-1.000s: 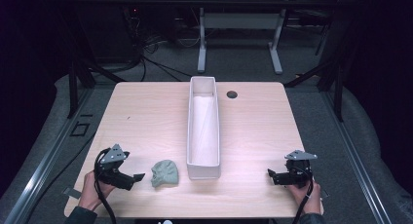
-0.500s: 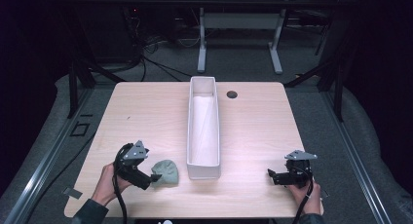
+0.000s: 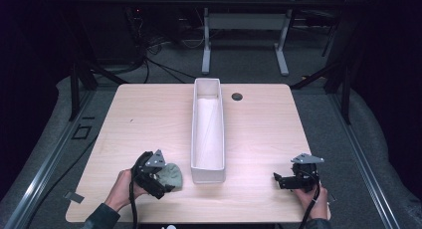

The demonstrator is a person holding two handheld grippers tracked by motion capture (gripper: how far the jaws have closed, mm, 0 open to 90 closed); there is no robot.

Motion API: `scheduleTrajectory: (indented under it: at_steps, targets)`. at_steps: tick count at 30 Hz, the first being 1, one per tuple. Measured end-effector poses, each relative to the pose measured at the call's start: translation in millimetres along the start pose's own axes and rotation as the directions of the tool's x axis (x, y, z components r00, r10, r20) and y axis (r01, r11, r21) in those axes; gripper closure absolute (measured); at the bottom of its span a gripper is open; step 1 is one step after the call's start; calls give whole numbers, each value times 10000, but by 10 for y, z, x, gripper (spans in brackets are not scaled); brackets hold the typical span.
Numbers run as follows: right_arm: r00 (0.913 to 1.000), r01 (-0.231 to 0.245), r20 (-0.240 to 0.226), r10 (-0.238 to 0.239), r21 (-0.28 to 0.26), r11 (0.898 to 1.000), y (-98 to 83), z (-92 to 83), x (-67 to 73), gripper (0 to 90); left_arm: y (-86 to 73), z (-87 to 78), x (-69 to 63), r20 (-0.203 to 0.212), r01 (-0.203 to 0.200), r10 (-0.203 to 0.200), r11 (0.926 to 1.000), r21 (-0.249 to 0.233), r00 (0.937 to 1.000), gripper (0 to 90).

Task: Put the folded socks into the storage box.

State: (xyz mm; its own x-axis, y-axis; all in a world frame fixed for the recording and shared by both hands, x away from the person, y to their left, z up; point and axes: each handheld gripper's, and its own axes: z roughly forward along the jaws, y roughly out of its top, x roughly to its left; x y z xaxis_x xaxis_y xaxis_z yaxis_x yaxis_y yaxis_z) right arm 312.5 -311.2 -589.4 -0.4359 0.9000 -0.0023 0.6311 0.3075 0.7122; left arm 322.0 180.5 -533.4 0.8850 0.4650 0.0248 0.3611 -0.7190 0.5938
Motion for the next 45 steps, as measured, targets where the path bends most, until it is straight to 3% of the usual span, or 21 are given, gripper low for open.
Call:
scheduleTrajectory:
  at_steps: [5,6,9,17,20,29,37,45]
  targets:
    - [10000,-2,-3,2,1,10000,0,0,0,8,-30,87,7,-99,47,-44,9997,260,9999,93]
    - [10000,-1,0,1,-2,10000,0,0,0,8,-37,95,6,-167,78,-73,9996,274,9998,159]
    - [10000,-5,1,5,0,10000,0,0,0,8,-67,119,4,-331,170,-160,9994,302,9993,219]
    - [10000,-7,-3,7,1,10000,0,0,0,8,-89,169,-5,-408,78,-56,9985,539,9992,270]
    - [10000,-8,-6,8,2,10000,0,0,0,9,-111,226,-22,-468,-65,109,9958,918,9988,328]
    - [10000,-44,-29,44,-20,10000,-1,-2,-3,17,-110,236,-25,-579,-3,63,9948,1019,9983,434]
    - [10000,-43,-17,43,-19,10000,-1,-2,-2,18,-188,224,-25,-694,624,-582,9962,600,9959,560]
    - [10000,-43,-11,43,-22,10000,-1,-2,-2,18,-192,219,-26,-902,813,-760,9951,562,9930,622]
